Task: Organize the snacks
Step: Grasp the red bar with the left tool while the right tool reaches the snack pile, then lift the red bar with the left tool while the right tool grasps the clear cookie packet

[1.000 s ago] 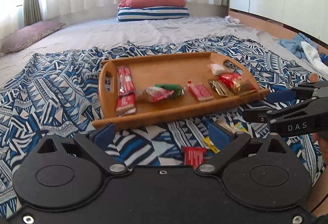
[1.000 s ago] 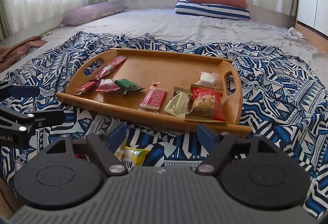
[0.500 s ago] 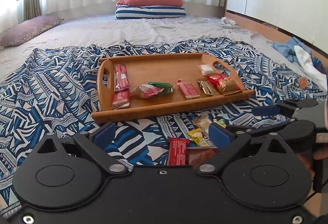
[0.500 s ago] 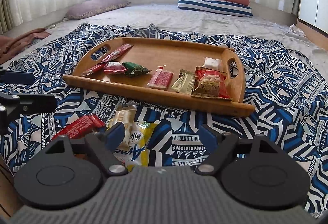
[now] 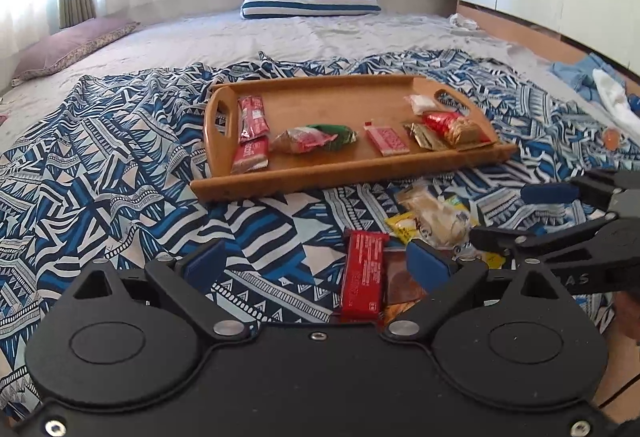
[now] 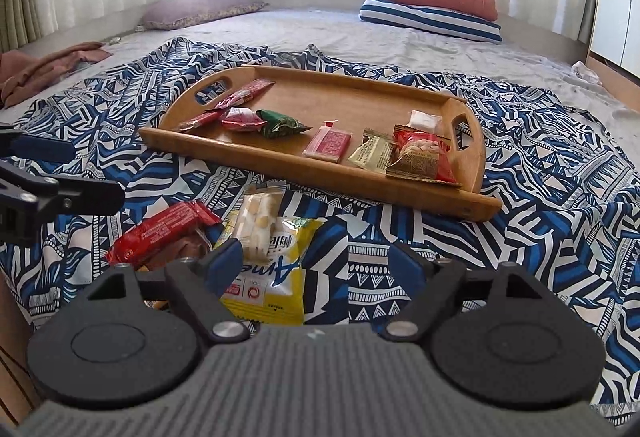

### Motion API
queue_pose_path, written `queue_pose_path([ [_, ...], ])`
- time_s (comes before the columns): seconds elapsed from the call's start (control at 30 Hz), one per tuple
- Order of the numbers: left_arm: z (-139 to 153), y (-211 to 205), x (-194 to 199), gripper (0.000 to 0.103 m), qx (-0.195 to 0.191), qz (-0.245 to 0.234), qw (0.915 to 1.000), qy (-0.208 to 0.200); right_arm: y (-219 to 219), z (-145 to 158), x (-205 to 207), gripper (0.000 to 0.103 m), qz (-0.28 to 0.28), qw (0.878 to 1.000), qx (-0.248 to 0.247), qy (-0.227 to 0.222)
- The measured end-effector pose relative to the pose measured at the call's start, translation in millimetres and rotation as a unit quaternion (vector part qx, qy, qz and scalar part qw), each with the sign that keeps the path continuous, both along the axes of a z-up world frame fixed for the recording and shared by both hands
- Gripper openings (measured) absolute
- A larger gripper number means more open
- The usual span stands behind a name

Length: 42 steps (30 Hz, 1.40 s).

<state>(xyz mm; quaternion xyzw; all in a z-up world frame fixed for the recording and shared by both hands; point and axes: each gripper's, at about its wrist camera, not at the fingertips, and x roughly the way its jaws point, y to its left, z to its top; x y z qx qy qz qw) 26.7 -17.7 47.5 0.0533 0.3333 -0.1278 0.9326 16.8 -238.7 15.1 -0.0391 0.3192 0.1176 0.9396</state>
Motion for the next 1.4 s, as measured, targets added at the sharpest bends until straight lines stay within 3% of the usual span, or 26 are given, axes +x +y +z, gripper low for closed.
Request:
queue_pose_path([
  [0.13, -11.3, -3.4, 2.7, 0.089, -0.009, -0.015, 0.9998, 0.012, 0.2, -1.7, -3.2, 0.089, 0.001, 1.000, -0.001, -0.001],
  [0.3, -24.8, -8.2, 10.6, 0.071, -0.018, -0.020, 0.9991, 0.034, 3.6, -5.1, -5.4, 0.089, 0.005, 1.000, -0.016, -0.004],
  [0.57, -32.2, -9.4, 18.0, 0.065, -0.045, -0.014, 0.9976, 0.051, 13.4, -12.9, -7.1, 0.089, 0.022, 0.999, -0.041, -0.004],
  [0.73, -32.8, -7.9, 23.2, 0.045, -0.060, -0.012, 0.9959, 0.066, 19.8, -14.3, -5.1, 0.090, 0.032, 0.998, -0.044, -0.006],
  [0.8, -31.6, -8.6, 23.8, 0.028, -0.066, -0.024, 0.9951, 0.069, 21.9, -13.9, -4.0, 0.090, 0.034, 0.998, -0.045, -0.008],
  [0.83, -31.3, -8.9, 24.3, 0.023, -0.068, -0.027, 0.9947, 0.072, 22.7, -13.6, -3.5, 0.090, 0.034, 0.998, -0.045, -0.009],
  [1.4, -23.6, 5.5, 21.0, 0.023, -0.064, -0.004, 0.9968, 0.047, 38.4, -10.0, 3.4, 0.089, 0.018, 0.997, -0.060, -0.042],
])
